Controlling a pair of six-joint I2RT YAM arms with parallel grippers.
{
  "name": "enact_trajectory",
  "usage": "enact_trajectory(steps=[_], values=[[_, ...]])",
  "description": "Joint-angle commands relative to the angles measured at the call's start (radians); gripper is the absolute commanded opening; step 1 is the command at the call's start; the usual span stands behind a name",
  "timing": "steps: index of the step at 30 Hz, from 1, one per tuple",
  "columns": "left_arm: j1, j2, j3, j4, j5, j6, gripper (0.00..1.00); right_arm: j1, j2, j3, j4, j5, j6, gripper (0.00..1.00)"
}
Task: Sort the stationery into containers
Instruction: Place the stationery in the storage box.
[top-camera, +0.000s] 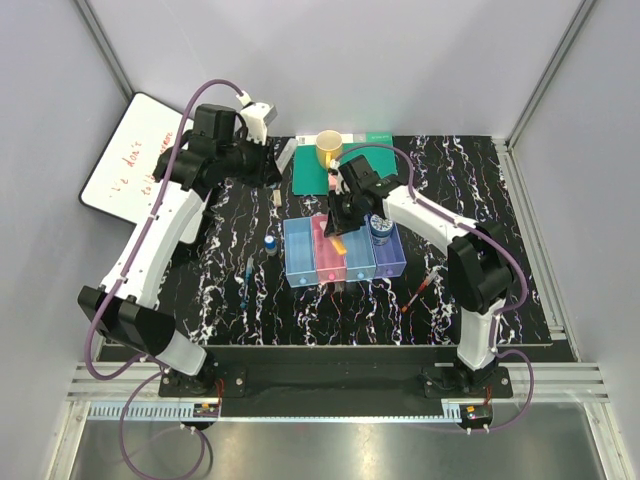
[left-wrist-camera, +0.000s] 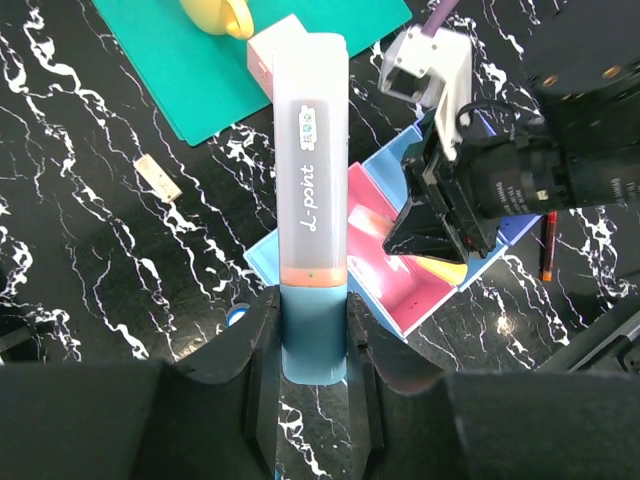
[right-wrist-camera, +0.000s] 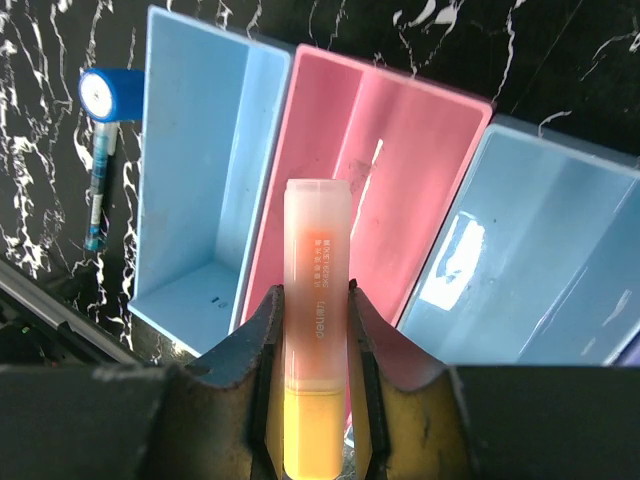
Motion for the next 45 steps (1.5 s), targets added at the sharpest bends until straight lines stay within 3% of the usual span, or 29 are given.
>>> enact_trajectory(steps=[1, 17, 20, 21, 23, 30, 37, 45], values=[[0.002, -0.021, 0.039, 0.007, 0.047, -0.004, 0.00, 0.012, -0.007, 0.002, 0.031, -0.017, 0.011, 0.00], [-0.009, -0.002, 0.030, 0.013, 0.096, -0.016, 0.00, 0.012, 0.145, 0.076, 0.051, -0.008, -0.004, 0.04], [-0.009, -0.002, 0.016, 0.016, 0.105, -0.016, 0.00, 0.012, 0.156, 0.096, 0.053, -0.005, -0.012, 0.14], [-0.009, -0.001, 0.011, 0.017, 0.110, -0.016, 0.00, 0.011, 0.159, 0.102, 0.053, -0.002, -0.013, 0.24], [-0.009, 0.004, 0.001, 0.019, 0.113, -0.016, 0.00, 0.012, 0.157, 0.112, 0.054, 0.000, -0.018, 0.31], [-0.009, 0.007, -0.018, 0.028, 0.108, -0.009, 0.00, 0.012, 0.093, 0.086, 0.051, 0.026, -0.039, 0.50], [-0.009, 0.010, -0.074, 0.060, 0.105, -0.051, 0.00, 0.012, 0.009, 0.086, 0.008, 0.076, -0.082, 0.50], [-0.018, 0.122, -0.136, 0.109, 0.169, -0.193, 0.00, -0.049, -0.179, 0.082, -0.144, 0.326, -0.160, 0.53]])
